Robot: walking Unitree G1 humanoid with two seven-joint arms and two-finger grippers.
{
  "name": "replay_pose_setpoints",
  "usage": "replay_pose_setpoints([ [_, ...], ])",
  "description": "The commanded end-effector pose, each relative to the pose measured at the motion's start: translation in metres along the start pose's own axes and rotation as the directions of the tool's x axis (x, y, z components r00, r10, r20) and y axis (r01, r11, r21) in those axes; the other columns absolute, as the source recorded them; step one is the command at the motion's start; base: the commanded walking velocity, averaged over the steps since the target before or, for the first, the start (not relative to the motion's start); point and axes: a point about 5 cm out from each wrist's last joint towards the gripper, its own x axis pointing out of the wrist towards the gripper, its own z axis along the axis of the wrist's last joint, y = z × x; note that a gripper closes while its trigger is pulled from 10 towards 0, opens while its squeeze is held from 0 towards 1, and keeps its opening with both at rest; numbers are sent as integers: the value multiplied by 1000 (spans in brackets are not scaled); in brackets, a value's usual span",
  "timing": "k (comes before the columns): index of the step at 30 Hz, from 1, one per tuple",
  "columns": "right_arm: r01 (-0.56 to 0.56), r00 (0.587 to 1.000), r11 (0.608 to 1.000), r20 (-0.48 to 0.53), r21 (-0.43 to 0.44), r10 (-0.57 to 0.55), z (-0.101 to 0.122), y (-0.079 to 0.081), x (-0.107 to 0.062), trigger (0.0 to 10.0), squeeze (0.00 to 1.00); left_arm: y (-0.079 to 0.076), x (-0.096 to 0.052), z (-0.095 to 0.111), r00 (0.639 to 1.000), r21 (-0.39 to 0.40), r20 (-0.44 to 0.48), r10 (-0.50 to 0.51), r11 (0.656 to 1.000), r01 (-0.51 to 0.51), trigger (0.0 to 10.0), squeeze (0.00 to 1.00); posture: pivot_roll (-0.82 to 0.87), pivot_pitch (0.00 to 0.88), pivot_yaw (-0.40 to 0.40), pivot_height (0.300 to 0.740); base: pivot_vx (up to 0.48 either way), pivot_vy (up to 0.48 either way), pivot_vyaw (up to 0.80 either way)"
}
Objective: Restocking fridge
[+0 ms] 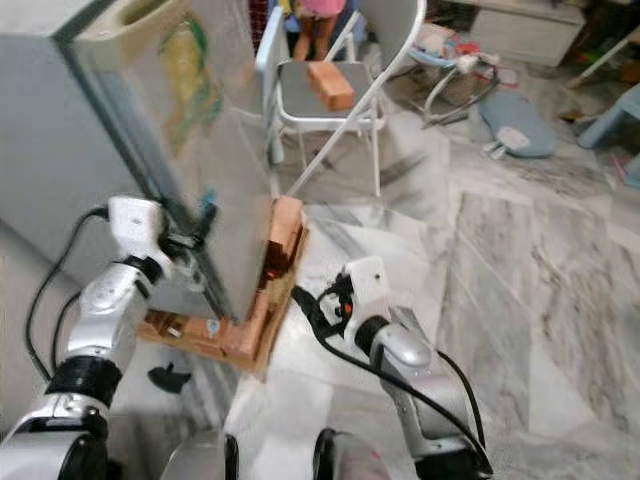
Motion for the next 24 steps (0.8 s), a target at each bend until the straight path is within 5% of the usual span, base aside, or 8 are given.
replay_pose_setpoints([
  [1,-29,999,999,27,-12,30,6,1,-7,10000,0,-32,3,-9,981,-10,-47,-187,982,186,10000,0,58,97,-40,740,0,0,0],
  [6,-10,1000,1000,28,-21,11,4,-1,-8,10000,0,-9,1,-18,996,69,-84,8,998,-3,10000,0,56,102,-35,740,0,0,0],
  [12,-20,999,999,26,-40,21,4,2,-6,10000,0,19,-8,-10,987,58,-60,149,988,-146,10000,0,64,116,-35,740,0,0,0],
  [16,-26,999,999,30,-48,27,5,2,-4,10000,0,20,-15,-7,986,40,-58,154,988,-151,10000,0,68,112,-40,740,0,0,0],
  [24,21,999,997,38,-72,-18,7,-2,-3,10000,0,13,-12,-13,987,34,-53,152,988,-150,10000,0,62,115,-43,740,0,-441,0],
])
